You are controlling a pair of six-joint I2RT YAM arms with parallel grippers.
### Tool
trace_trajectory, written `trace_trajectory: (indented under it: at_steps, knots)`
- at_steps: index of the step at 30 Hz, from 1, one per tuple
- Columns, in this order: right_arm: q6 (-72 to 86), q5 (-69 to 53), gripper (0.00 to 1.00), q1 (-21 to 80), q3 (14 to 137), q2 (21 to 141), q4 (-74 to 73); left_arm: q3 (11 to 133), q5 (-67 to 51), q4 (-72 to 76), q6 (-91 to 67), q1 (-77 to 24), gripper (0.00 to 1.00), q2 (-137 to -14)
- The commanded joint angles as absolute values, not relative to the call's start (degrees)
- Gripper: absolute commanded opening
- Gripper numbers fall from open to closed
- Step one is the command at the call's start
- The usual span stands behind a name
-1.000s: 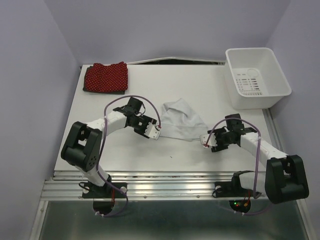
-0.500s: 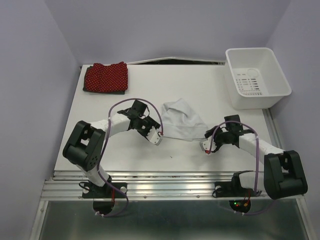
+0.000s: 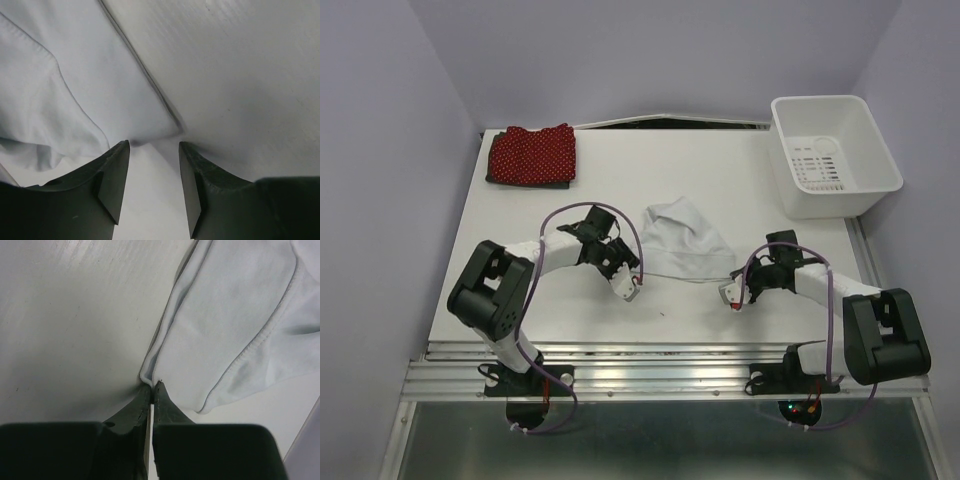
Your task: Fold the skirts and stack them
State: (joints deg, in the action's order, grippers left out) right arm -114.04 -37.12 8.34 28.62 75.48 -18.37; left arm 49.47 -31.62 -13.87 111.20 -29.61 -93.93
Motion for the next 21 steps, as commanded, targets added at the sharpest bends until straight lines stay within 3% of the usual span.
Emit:
trace_trajectory:
  at_steps: [1,4,7,12,21]
  knots:
    - [-117.69,-38.50,0.01,8.88,27.86,75.76,-18.98,49.48,-30.94,-16.08,117.41,-31.02,0.55,-94.47]
    - [-116.11,-39.37,0.01,8.88,28.65,75.32,-19.25,49.40,-30.41,-15.30,119.70,-31.46,0.54,-95.44]
    - [-113.30,-40.25,0.01,8.88,29.88,75.23,-19.25,50.09,-30.67,-15.12,120.06,-32.16,0.46,-96.76]
    - [-99.70,-41.40,0.01,8.88,33.30,74.18,-19.34,51.76,-32.52,-16.78,114.80,-32.61,0.02,-96.24]
    - [-67.29,-41.13,0.01,8.26,45.15,64.27,-19.69,64.50,-49.38,-27.51,88.62,-17.43,0.00,-84.38]
